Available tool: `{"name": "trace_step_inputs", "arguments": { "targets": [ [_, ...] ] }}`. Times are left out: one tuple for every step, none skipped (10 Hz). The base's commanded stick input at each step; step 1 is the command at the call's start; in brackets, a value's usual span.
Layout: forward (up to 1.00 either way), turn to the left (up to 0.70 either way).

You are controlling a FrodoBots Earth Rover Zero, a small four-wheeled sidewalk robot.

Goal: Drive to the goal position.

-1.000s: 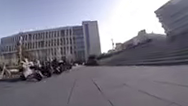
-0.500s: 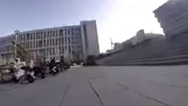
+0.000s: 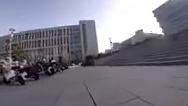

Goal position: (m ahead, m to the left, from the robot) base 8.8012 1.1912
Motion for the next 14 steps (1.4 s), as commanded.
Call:
{"name": "trace_step_inputs", "arguments": {
  "targets": [
    [1.00, 0.04],
    [1.00, 0.04],
    [1.00, 0.04],
    [1.00, 0.04],
    [1.00, 0.04],
    [1.00, 0.04],
    [1.00, 0.04],
    [1.00, 0.04],
    [1.00, 0.04],
    [1.00, 0.04],
    [1.00, 0.04],
    [1.00, 0.04],
    [1.00, 0.04],
    [1.00, 0.04]
  ]
}}
